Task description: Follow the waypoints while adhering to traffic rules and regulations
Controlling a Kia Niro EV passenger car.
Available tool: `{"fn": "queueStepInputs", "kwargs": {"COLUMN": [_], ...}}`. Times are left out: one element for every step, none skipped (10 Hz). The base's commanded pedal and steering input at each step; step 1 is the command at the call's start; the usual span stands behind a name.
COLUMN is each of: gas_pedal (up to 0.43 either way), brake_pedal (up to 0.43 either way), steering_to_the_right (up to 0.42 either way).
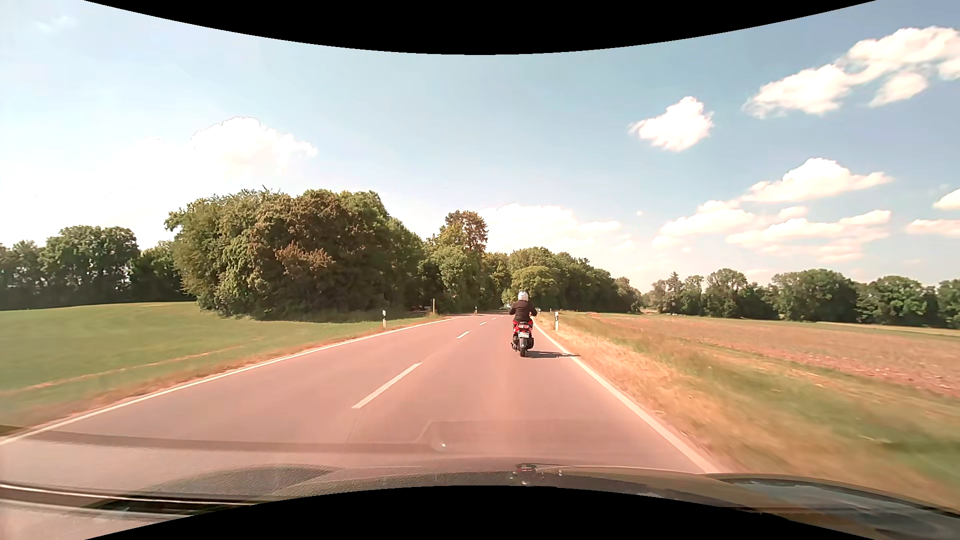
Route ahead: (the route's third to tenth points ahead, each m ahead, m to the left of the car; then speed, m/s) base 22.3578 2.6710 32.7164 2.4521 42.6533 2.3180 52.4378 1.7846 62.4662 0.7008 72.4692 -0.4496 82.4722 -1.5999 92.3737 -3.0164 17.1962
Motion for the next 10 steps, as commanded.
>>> {"fn": "queueStepInputs", "kwargs": {"gas_pedal": [0.157, 0.157, 0.157, 0.157, 0.157, 0.157, 0.169, 0.169, 0.169, 0.169], "brake_pedal": [0.006, 0.006, 0.006, 0.006, 0.006, 0.006, 0.006, 0.006, 0.006, 0.006], "steering_to_the_right": [0.006, 0.006, 0.008, 0.01, 0.012, 0.012, 0.012, 0.01, 0.008, 0.006]}}
